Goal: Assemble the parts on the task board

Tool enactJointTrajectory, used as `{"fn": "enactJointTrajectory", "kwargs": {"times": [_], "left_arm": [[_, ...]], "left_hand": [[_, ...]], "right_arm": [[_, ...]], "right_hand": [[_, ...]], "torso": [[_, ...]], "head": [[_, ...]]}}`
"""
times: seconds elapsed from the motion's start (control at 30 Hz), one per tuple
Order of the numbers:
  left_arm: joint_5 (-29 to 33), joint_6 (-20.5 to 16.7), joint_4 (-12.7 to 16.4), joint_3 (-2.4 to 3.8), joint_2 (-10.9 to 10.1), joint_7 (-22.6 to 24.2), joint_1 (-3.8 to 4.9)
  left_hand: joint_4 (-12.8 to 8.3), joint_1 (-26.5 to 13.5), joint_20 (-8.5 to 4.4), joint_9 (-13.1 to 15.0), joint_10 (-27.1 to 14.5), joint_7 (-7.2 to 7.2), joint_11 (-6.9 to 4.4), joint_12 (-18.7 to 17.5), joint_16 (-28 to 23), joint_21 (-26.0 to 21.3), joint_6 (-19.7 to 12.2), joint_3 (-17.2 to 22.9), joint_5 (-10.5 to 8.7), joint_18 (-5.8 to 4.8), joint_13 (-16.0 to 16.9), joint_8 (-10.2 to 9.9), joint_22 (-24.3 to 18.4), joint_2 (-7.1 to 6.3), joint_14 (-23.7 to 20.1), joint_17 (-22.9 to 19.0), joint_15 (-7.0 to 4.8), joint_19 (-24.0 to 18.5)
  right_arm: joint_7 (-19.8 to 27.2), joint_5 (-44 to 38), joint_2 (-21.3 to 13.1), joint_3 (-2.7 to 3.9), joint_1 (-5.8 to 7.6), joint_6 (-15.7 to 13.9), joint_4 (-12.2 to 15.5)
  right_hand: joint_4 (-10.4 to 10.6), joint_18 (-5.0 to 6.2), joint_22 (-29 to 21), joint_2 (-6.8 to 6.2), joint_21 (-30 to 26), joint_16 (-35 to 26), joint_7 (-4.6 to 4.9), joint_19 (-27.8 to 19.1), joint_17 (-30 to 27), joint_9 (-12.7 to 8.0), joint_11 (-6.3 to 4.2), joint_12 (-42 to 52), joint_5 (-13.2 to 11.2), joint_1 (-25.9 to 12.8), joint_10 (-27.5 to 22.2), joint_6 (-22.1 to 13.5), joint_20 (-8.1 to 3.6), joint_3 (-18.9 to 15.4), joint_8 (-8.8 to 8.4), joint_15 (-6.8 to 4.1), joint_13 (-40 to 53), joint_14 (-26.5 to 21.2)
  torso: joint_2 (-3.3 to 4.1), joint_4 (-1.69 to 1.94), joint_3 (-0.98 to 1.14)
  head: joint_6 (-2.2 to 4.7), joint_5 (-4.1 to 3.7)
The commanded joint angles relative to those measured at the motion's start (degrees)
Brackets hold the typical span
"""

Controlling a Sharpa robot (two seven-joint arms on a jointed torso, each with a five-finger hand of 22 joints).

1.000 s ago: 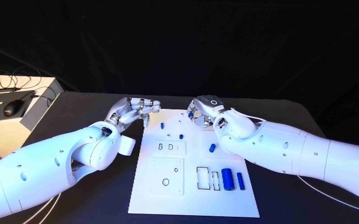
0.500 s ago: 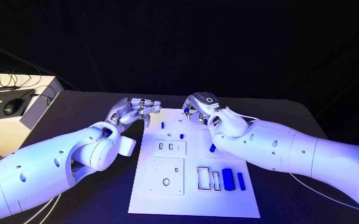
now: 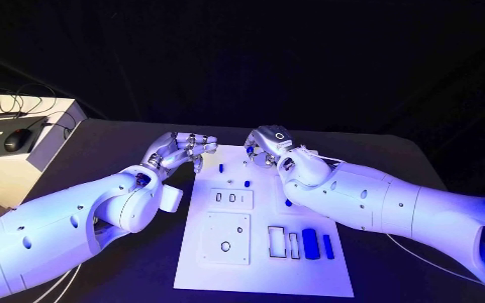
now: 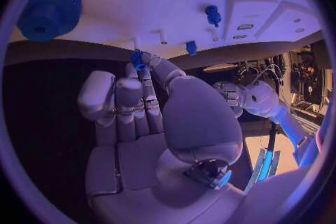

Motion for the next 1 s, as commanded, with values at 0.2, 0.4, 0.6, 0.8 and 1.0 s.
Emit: {"fn": "enactJointTrajectory", "kwargs": {"times": [0.2, 0.4, 0.6, 0.8, 1.0], "left_arm": [[0.08, 0.91, 0.32, 0.2, -0.11, 0.33, 0.03], [0.07, 0.92, 0.35, 0.26, -0.13, 0.32, 0.04], [0.07, 0.92, 0.35, 0.28, -0.15, 0.35, 0.04], [0.08, 0.91, 0.36, 0.3, -0.14, 0.35, 0.05], [0.08, 0.9, 0.36, 0.3, -0.15, 0.34, 0.05]], "left_hand": [[-0.08, -0.27, -0.03, 0.04, -0.25, 0.01, 0.3, -0.31, -0.24, 0.29, -0.19, 0.4, -0.03, 1.5, -0.08, 0.07, 0.06, 0.0, 0.24, -0.05, 0.01, 0.43], [-0.08, -0.27, -0.03, 0.04, -0.25, 0.01, 0.3, -0.31, -0.24, 0.29, -0.19, 0.4, -0.03, 1.5, -0.08, 0.07, 0.06, 0.0, 0.24, -0.05, 0.01, 0.43], [-0.12, -0.26, 0.01, 0.04, -0.3, 0.03, 0.34, -0.42, -0.16, 0.25, -0.24, 0.47, -0.03, 1.53, -0.08, 0.07, 0.33, -0.03, 0.23, -0.12, 0.04, 0.43], [-0.12, -0.26, 0.01, 0.04, -0.3, 0.03, 0.34, -0.42, -0.16, 0.25, -0.24, 0.47, -0.03, 1.53, -0.08, 0.07, 0.33, -0.03, 0.23, -0.12, 0.04, 0.43], [-0.12, -0.26, 0.01, 0.04, -0.3, 0.03, 0.34, -0.42, -0.16, 0.25, -0.24, 0.47, -0.03, 1.53, -0.08, 0.07, 0.33, -0.03, 0.23, -0.12, 0.04, 0.43]], "right_arm": [[0.09, -0.76, 0.02, 0.04, -0.07, 0.08, -0.4], [0.26, -0.75, 0.14, 0.04, -0.08, 0.84, -0.52], [0.34, -0.74, 0.26, 0.03, -0.08, 1.17, -0.87], [0.62, -0.59, 0.44, 0.03, -0.08, 1.26, -1.03], [1.01, -0.27, 0.66, 0.03, -0.09, 1.32, -1.35]], "right_hand": [[0.08, 1.05, 6.85, 1.51, -0.19, -0.33, 0.01, 2.71, 0.05, 0.05, -2.51, 0.17, 0.22, 1.49, 2.85, 0.15, -0.34, 0.16, 0.18, -0.14, 0.05, 0.1], [0.04, 1.01, 6.91, 1.45, -0.33, -0.31, 0.02, 2.82, 0.09, 0.04, -2.49, 0.16, 0.11, 1.49, 2.81, 0.13, -0.34, 0.13, 0.18, -0.14, 0.07, 0.09], [0.07, 1.02, 6.88, 1.47, -0.54, -0.42, 0.06, 2.79, -0.03, 0.01, -2.43, 0.13, 0.09, 1.46, 2.65, 0.02, -0.32, 0.14, 0.16, -0.11, 0.05, 0.03], [0.13, 1.04, 6.83, 1.16, -0.86, -0.68, 0.05, 2.72, -0.23, -0.03, -2.4, 0.15, -0.09, 1.29, 2.45, -0.09, -0.26, -0.19, 0.17, -0.05, 0.05, -0.06], [0.33, 1.09, 6.75, 0.85, -1.34, -0.91, 0.24, 2.66, -0.31, -0.22, -2.18, 0.13, -0.2, 1.19, 1.83, -0.68, -0.18, -0.67, 0.12, 0.08, 0.01, -0.11]], "torso": [[0.44, 0.09, -0.1], [0.53, 0.12, -0.08], [0.58, 0.06, -0.07], [0.64, 0.13, -0.14], [0.71, 0.13, -0.12]], "head": [[-0.02, -0.08], [-0.13, -0.05], [-0.15, 0.09], [-0.27, 0.15], [-0.41, 0.24]]}}
